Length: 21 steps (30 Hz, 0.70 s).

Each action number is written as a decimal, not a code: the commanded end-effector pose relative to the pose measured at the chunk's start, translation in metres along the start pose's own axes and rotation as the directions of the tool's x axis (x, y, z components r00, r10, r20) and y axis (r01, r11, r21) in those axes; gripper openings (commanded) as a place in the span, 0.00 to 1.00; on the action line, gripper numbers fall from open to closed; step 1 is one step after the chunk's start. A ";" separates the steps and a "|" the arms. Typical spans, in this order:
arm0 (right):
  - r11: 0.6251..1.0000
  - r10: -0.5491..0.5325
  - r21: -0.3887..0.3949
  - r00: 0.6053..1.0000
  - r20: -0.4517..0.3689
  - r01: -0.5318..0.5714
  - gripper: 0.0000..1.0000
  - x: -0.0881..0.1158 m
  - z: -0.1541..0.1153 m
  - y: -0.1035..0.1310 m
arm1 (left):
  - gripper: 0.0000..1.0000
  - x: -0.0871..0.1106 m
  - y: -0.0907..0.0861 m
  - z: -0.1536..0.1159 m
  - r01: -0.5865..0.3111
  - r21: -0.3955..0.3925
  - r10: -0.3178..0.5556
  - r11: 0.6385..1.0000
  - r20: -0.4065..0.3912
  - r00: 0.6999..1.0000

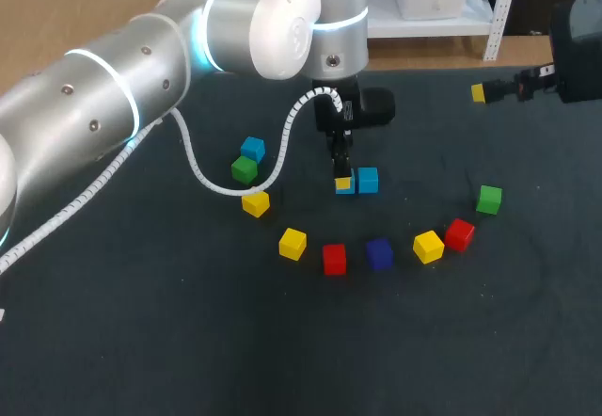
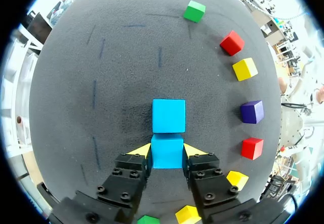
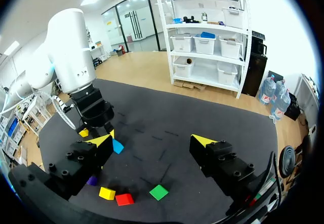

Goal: Place the blue cubes, place green cubes on the blue cubes, place the yellow cubes on the green cubes, then place the red cubes on the yellow cubes, and place purple cube on the red cubes.

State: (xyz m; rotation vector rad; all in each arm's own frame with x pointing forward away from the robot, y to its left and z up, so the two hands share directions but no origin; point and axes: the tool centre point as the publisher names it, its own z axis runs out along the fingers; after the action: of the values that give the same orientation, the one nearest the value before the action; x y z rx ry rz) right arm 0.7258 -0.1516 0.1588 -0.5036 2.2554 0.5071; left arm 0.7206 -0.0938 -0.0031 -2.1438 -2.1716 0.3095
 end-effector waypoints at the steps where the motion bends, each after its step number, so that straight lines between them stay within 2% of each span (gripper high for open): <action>1: 1.000 0.000 0.008 1.000 0.000 0.000 1.00 0.000 -0.001 0.002 | 0.04 0.001 0.000 0.002 -0.007 -0.004 0.007 1.000 0.004 1.000; 7: 1.000 0.000 0.008 1.000 0.000 0.000 1.00 0.000 -0.001 0.002 | 0.09 0.000 0.000 0.003 -0.012 -0.005 0.012 1.000 0.007 1.000; 8: 1.000 0.000 0.008 1.000 0.000 0.000 1.00 0.000 -0.001 0.002 | 0.11 0.000 0.000 0.003 -0.013 -0.005 0.013 1.000 0.007 1.000; 9: 1.000 0.000 0.008 1.000 0.000 0.000 1.00 0.000 -0.001 0.002 | 0.17 -0.001 0.000 0.003 -0.016 -0.007 0.016 1.000 0.006 1.000; 12: 1.000 0.000 0.008 1.000 0.000 0.000 1.00 0.000 -0.001 0.002 | 0.38 -0.001 0.000 0.004 -0.019 -0.010 0.020 1.000 0.004 1.000; 13: 1.000 0.000 0.008 1.000 0.000 0.000 1.00 0.000 -0.001 0.002 | 0.56 -0.001 0.000 0.004 -0.020 -0.012 0.020 1.000 0.003 1.000; 14: 1.000 0.000 0.008 1.000 0.000 0.000 1.00 0.000 -0.001 0.002 | 0.84 -0.001 -0.001 0.004 -0.021 -0.013 0.021 1.000 0.003 1.000; 15: 1.000 0.000 0.008 1.000 0.000 0.000 1.00 0.000 -0.001 0.002 | 1.00 -0.001 0.000 0.004 -0.020 -0.014 0.020 1.000 0.002 1.000; 21: 1.000 0.000 0.008 1.000 0.000 0.000 1.00 0.000 -0.001 0.002 | 1.00 0.002 0.001 0.001 -0.012 -0.023 0.012 1.000 -0.001 1.000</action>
State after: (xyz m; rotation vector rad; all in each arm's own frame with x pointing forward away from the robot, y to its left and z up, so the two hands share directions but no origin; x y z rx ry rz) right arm 0.7258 -0.1516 0.1588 -0.5036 2.2555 0.5070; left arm 0.7224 -0.0945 -0.0067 -2.1677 -2.1654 0.2915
